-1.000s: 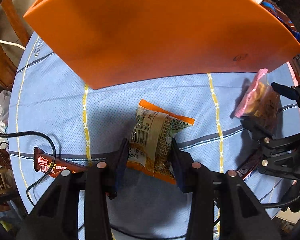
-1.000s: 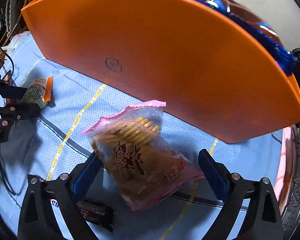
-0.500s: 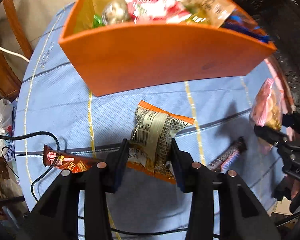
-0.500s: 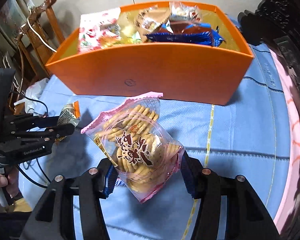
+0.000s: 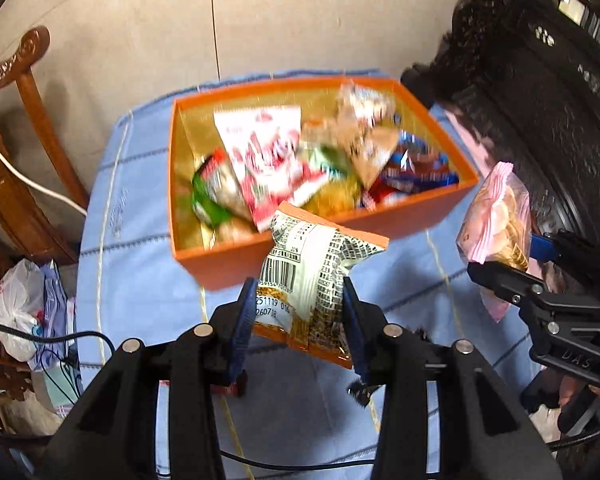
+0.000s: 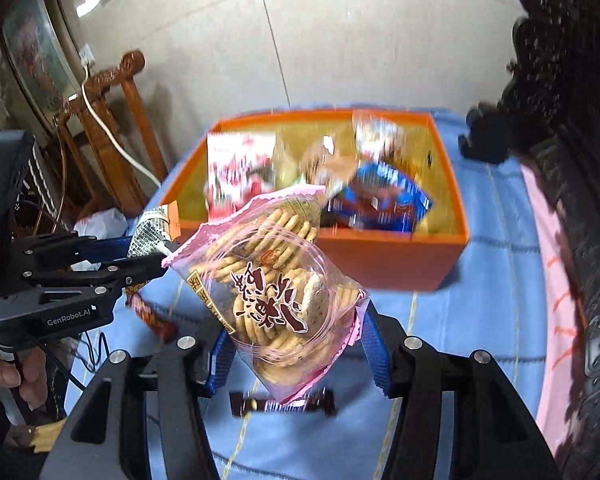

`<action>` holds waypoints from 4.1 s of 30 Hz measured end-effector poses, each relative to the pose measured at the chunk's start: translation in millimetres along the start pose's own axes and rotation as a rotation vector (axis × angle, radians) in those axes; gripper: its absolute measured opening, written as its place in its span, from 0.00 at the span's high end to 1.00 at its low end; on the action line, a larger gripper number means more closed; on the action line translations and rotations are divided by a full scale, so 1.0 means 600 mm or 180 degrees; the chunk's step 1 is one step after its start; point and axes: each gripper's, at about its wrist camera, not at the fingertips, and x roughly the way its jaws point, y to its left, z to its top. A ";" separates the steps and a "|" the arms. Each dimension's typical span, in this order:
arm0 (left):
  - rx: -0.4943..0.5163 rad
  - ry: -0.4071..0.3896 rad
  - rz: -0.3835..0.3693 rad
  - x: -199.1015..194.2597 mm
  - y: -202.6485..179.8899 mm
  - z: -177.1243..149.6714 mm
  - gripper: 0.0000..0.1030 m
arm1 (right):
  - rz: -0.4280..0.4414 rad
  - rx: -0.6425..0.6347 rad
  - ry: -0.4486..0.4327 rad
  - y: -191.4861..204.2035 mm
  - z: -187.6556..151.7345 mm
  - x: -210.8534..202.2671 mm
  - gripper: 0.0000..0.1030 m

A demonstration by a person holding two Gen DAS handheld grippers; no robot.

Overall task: Organize snacks
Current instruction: 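Carry both bags into the orange box and open both tools, then grasp the red chocolate bar with the left tool while the right tool grasps the Snickers bar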

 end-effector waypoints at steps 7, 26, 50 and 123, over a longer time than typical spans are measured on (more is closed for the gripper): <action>-0.0034 -0.0135 0.0057 -0.009 0.007 0.081 0.61 | -0.0063 -0.0048 -0.0232 -0.017 0.086 0.004 0.46; -0.0478 -0.0082 0.0409 0.104 0.061 0.191 0.04 | -0.0533 0.0040 -0.0408 -0.066 0.180 0.098 0.19; -0.0553 0.0412 0.0615 0.071 0.132 -0.046 0.04 | -0.0232 0.0079 0.0135 0.001 -0.038 0.038 0.18; -0.0560 0.1229 0.0498 0.198 0.103 -0.199 0.76 | -0.0095 -0.2223 0.1323 0.100 -0.189 0.212 0.22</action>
